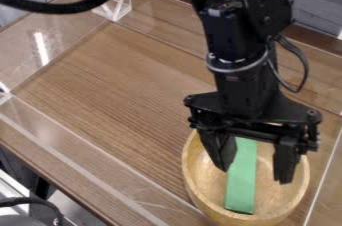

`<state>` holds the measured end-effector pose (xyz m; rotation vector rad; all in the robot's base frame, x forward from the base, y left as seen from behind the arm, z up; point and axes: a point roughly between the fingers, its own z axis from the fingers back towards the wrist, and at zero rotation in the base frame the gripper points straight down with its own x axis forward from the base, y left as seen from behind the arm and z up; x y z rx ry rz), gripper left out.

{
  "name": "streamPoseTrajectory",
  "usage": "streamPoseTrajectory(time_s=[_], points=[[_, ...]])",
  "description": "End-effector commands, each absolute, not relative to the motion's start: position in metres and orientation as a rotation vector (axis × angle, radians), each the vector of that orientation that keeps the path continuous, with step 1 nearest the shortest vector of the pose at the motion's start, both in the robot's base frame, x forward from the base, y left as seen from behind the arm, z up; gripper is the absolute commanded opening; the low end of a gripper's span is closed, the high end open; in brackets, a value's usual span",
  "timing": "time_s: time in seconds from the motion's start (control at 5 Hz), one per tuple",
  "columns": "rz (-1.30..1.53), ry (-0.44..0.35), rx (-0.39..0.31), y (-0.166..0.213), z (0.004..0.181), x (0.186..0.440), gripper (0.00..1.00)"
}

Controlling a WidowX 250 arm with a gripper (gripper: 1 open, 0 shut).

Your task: Put the green block in the brown bowl

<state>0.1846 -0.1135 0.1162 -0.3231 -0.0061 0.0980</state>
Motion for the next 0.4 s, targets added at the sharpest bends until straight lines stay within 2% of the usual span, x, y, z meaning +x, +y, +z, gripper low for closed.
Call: streamPoseTrajectory(time_s=[0.0,0.2], points=[[0.113,-0.050,-0.350,-0.1139,0.1234,0.1965,1.00],[0.129,-0.048,-0.355,-0.1132,0.1198,0.1995,1.00]])
